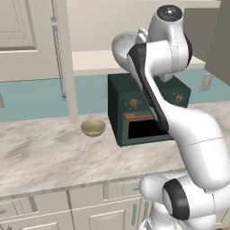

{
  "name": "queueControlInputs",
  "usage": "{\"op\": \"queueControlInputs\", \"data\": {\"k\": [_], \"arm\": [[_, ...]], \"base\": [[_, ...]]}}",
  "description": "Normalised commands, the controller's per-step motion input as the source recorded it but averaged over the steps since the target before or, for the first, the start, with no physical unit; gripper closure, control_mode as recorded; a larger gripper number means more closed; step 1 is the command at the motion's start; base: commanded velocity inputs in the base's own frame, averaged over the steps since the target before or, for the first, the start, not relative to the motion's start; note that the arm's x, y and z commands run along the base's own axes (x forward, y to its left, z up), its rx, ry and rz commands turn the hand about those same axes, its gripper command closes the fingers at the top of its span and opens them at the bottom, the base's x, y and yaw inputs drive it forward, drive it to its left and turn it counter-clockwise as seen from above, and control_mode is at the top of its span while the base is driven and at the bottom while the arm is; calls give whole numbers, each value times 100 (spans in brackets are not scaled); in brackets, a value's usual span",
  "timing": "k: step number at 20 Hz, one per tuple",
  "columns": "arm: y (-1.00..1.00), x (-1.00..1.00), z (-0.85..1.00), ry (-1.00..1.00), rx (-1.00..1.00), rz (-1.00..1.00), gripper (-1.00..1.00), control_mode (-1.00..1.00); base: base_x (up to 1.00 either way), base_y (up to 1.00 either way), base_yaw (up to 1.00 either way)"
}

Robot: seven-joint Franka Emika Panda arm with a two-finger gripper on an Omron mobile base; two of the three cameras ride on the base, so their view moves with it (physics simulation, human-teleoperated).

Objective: Pick up the bowls on the counter and stack them on top of one another in the open cabinet. Place the smaller bowl on top of the larger bowl.

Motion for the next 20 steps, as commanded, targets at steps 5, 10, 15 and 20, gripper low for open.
{"op": "queueControlInputs", "data": {"k": [5,10,15,20], "arm": [[7,35,0,-1,0,0,100,-100],[7,33,0,0,0,0,100,-100],[7,31,0,0,-1,0,100,-100],[6,30,0,0,-1,0,100,-100]], "base": [[0,0,0],[0,0,0],[0,0,0],[0,0,0]]}}
